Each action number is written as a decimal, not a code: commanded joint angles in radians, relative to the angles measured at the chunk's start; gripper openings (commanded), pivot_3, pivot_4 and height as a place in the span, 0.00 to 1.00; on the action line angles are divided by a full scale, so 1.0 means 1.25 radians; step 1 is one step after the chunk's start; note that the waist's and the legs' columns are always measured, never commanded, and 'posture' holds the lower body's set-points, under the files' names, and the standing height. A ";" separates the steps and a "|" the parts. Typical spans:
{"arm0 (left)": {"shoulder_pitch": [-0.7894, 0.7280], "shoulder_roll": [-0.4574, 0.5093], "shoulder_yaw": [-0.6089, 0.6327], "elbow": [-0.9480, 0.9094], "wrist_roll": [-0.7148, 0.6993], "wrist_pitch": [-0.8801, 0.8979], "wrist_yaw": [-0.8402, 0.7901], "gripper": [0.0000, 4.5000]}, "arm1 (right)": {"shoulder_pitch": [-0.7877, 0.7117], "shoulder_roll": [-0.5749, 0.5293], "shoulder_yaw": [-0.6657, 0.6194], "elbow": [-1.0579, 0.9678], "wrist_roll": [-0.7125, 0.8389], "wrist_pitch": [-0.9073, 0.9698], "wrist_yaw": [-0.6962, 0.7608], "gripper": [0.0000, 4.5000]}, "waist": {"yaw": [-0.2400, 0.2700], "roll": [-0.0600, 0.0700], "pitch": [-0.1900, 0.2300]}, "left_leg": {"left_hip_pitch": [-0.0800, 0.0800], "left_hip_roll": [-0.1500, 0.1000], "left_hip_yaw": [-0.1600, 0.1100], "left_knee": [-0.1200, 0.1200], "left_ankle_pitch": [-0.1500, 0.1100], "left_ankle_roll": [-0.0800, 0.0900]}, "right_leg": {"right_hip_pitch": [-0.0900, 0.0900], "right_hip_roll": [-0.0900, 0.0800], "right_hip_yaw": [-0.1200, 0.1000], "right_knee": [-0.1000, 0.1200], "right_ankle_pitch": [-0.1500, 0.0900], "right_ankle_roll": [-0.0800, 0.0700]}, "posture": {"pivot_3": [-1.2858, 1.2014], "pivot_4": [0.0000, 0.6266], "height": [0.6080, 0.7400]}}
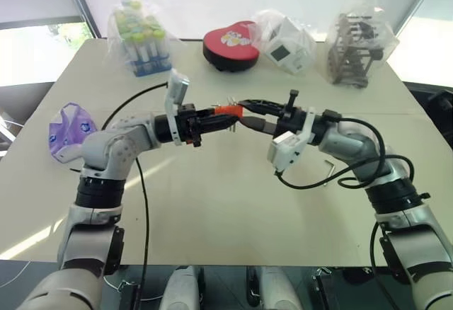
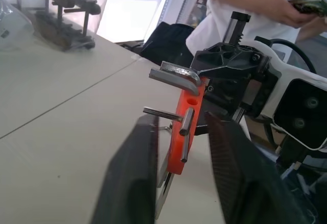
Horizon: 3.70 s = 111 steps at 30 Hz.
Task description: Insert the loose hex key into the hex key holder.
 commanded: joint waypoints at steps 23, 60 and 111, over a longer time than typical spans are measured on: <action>0.026 -0.051 -0.026 -0.056 0.119 -0.196 0.006 0.00 | 0.085 -0.086 -0.042 -0.089 0.119 0.292 0.168 0.99 | 0.003 0.000 0.000 | 0.000 0.000 0.000 0.000 0.000 0.000 | 0.000 0.000 0.000 0.000 0.000 0.000 | 0.52 0.24 1.00; 0.107 -0.136 -0.065 -0.083 0.217 -0.319 0.105 0.00 | 0.261 0.091 -0.406 -0.489 0.444 1.915 -0.192 0.99 | 0.019 0.000 -0.001 | 0.000 -0.001 -0.002 0.001 -0.003 0.006 | 0.001 0.000 0.000 -0.001 0.000 0.000 | 0.52 0.24 1.00; 0.042 -0.137 -0.074 0.007 0.244 -0.323 0.089 0.00 | 0.212 0.457 -0.211 -0.370 0.697 0.800 -0.081 0.02 | 0.016 0.001 -0.001 | 0.000 0.000 -0.002 0.000 -0.003 0.006 | 0.001 0.001 0.000 -0.002 0.000 0.000 | 0.52 0.24 1.00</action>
